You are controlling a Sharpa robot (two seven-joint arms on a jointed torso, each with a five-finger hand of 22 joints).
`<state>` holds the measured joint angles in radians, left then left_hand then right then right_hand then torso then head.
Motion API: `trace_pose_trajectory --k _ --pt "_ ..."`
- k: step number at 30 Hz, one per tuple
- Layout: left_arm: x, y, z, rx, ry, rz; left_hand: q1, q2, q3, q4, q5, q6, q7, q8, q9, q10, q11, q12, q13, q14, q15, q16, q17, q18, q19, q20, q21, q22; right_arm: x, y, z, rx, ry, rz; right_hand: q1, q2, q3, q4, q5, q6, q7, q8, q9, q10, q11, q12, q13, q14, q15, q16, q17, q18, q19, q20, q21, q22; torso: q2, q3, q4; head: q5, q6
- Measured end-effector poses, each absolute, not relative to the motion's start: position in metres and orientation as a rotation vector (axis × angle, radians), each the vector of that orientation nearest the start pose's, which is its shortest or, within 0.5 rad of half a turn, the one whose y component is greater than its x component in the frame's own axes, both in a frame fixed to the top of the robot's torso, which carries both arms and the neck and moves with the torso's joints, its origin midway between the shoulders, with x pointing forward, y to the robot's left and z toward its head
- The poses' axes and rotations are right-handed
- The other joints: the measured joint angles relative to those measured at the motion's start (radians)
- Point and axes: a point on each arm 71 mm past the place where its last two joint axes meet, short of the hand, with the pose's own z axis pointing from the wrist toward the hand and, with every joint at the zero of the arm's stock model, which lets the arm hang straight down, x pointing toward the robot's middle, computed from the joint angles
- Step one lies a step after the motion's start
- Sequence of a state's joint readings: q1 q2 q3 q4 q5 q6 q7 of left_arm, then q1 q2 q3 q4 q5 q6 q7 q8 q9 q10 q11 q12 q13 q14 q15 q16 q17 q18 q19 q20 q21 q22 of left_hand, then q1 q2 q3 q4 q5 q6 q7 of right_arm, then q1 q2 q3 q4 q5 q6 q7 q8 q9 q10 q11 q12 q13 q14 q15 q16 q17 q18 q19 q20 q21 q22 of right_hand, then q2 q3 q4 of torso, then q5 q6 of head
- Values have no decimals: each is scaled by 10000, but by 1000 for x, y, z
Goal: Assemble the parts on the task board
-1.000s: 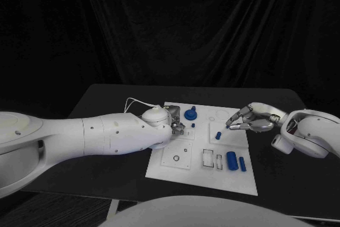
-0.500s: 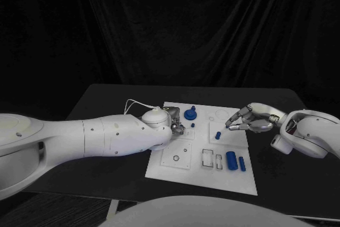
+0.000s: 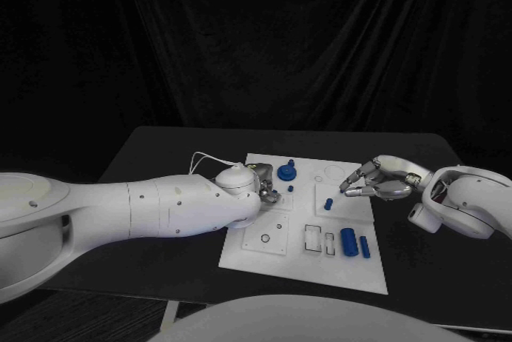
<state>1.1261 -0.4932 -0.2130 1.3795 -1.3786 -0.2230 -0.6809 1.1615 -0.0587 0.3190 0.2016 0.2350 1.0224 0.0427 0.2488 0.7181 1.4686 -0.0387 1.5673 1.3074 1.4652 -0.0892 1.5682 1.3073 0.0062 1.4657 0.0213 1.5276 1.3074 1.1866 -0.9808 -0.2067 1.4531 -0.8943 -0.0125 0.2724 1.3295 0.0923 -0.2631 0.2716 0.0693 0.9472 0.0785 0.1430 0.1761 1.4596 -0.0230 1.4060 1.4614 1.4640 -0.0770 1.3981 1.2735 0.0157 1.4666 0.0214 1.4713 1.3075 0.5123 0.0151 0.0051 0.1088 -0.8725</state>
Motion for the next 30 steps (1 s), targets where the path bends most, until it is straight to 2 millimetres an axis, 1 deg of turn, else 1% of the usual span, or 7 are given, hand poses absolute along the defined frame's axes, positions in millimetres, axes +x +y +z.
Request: trace_pose_trajectory --k 4,16,19,24,27,28,30 --pt "455 97 -300 -85 21045 -2490 0 0 0 0 0 34 -34 0 -5 0 0 0 0 0 0 0 0 0 0 0 -37 0 449 -276 -256 2093 20459 10841 28 28 -28 -28 -1 0 0 0 0 1 -1 -2 1 7 8 0 0 0 0 0 0 0 -3 0 0 1 0" --pt "453 97 -300 -38 21112 -2556 1 -1 -28 27 201 103 -32 0 -25 0 0 0 0 0 0 0 0 0 0 0 -76 0 449 -277 -257 2120 20486 10790 40 40 0 -56 42 0 0 0 1 -1 1 1 88 6 10 0 -13 0 0 0 0 -1 -3 0 0 34 0" --pt "453 97 -300 -34 21119 -2565 37 35 -27 27 202 104 -33 0 -25 0 0 0 0 0 0 0 0 0 0 0 -114 0 449 -277 -257 2128 20495 10775 122 13 0 -56 42 -36 36 0 2 -2 2 9 88 1 17 0 -24 1 0 0 -40 -1 -3 0 0 29 0" --pt "453 97 -300 -27 21132 -2573 42 41 -72 128 298 103 -33 -32 -25 0 0 0 0 0 0 0 0 0 0 0 -114 0 449 -277 -257 2143 20516 10744 122 12 26 -137 151 -36 36 0 -10 32 39 -1 88 26 5 -15 -51 0 0 0 -40 -1 -6 0 0 20 0" --pt "453 98 -300 -22 21147 -2567 -4 61 -185 324 302 138 2 -88 -57 0 0 0 0 0 0 0 0 0 0 0 -179 0 449 -277 -257 2152 20528 10728 122 12 46 -157 229 -36 36 0 -10 32 39 -13 157 27 6 -40 -51 1 0 0 -40 -2 -6 0 1 15 0" --pt "453 98 -300 -21 21152 -2561 -91 42 -237 407 269 139 2 -109 -61 0 0 0 0 0 0 0 0 0 0 0 -179 -1 449 -277 -257 2154 20531 10724 122 12 54 -165 229 -36 36 0 -10 31 40 -30 160 27 6 -40 -51 1 0 0 -40 -2 -6 0 1 15 0" --pt "453 99 -300 -31 21163 -2530 -324 -4 -406 656 -81 140 3 -167 -98 0 0 0 0 0 0 0 0 0 0 0 -230 -1 449 -277 -257 2159 20539 10714 122 12 54 -165 229 -36 36 0 -10 31 40 -37 210 29 8 -40 -51 0 0 0 -40 -2 -6 0 1 15 0"
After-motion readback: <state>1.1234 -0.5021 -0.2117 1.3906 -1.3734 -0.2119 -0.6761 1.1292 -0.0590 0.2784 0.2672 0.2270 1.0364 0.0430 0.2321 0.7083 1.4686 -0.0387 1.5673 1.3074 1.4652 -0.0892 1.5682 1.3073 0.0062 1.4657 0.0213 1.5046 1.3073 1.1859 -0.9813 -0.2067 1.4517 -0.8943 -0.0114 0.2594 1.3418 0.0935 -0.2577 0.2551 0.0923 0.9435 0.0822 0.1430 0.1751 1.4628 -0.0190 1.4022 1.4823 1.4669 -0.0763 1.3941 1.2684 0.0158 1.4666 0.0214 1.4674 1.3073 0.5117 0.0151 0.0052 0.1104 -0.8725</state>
